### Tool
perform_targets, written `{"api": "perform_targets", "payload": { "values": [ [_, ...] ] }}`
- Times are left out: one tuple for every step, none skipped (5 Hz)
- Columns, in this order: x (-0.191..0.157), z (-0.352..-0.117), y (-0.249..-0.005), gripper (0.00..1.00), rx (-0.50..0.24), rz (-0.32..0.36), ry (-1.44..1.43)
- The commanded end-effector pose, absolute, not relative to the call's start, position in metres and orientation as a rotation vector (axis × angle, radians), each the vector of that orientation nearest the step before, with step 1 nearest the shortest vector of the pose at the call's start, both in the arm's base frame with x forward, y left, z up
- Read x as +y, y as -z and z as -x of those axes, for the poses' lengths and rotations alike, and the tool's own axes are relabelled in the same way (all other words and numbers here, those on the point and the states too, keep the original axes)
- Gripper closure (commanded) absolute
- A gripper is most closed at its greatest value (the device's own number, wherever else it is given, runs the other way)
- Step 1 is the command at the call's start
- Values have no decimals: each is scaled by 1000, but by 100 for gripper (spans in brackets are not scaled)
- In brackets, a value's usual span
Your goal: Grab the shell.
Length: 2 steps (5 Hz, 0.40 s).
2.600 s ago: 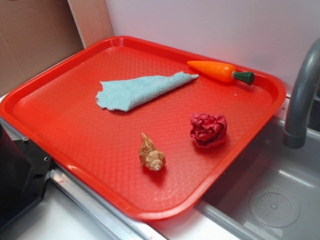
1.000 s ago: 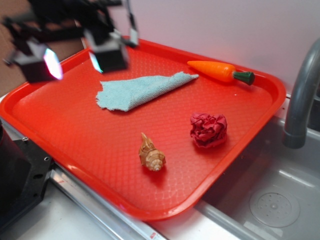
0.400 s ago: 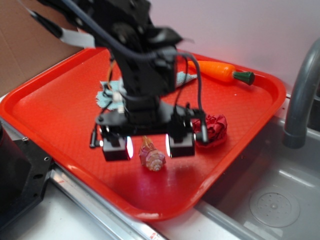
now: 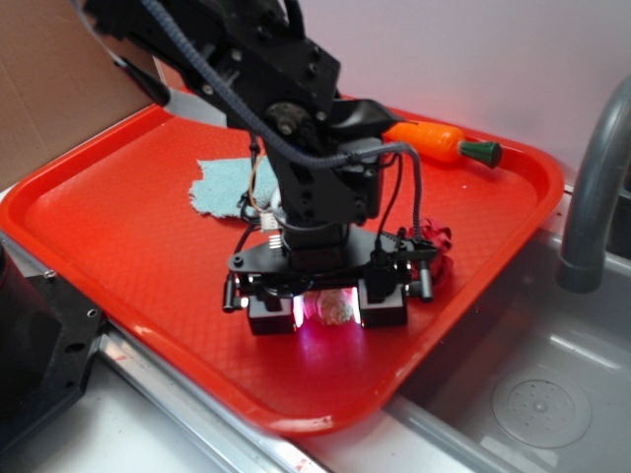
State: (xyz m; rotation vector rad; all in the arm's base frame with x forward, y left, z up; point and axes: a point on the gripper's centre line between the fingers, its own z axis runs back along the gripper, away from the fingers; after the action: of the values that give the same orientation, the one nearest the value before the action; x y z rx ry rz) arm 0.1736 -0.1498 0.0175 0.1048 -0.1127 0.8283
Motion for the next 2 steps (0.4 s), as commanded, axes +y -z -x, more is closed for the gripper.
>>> {"api": "perform_targets", "payload": {
  "values": [
    [-120, -179, -55, 100, -65, -43, -720],
    [-96, -190, -95, 100, -8, 35, -594]
  ]
}}
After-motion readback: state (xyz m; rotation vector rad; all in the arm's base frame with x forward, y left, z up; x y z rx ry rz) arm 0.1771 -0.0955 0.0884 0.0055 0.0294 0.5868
